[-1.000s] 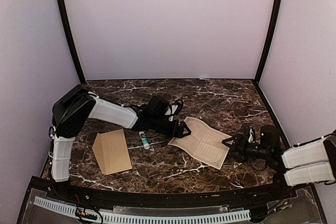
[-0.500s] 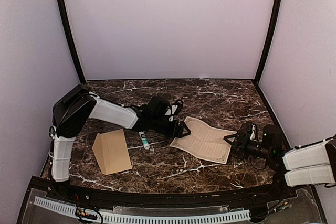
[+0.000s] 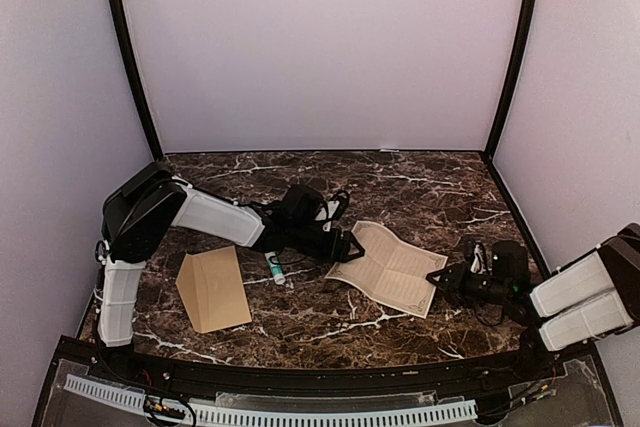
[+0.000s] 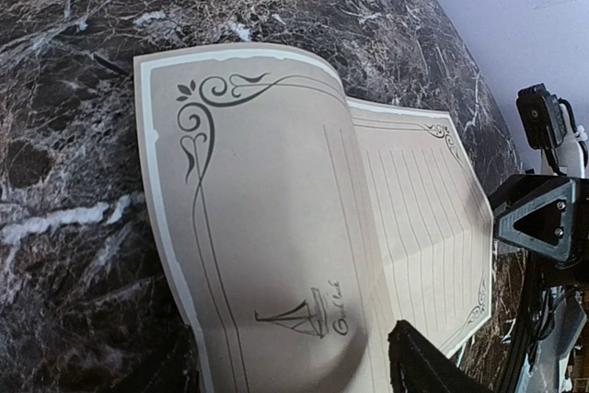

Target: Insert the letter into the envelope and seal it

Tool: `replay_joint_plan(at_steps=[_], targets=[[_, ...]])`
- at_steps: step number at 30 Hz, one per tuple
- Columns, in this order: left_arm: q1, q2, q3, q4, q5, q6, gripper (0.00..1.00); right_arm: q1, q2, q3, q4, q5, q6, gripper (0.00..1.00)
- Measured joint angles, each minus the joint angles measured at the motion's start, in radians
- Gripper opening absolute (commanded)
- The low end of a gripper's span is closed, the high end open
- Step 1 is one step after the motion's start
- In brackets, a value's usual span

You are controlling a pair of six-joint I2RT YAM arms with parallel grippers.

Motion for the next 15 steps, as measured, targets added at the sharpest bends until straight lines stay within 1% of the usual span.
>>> replay_joint_plan(at_steps=[4, 5, 11, 15], targets=[[0.0, 0.002, 0.0, 0.002, 0.0, 0.0, 0.7, 0.0, 0.054, 0.019, 0.007, 0.002, -0.015, 0.02], [0.0, 0.002, 0.0, 0.003, 0.001, 0.0, 0.7, 0.0, 0.066, 0.026, 0.007, 0.001, -0.02, 0.0], [0.0, 0.002, 0.0, 0.001, 0.0, 0.001, 0.68, 0.0, 0.077, 0.071, -0.01, -0.021, -0.052, 0.0], [0.0, 0.002, 0.0, 0.0, -0.001, 0.002, 0.7, 0.0, 0.006, 0.102, -0.087, -0.022, -0.09, 0.0]])
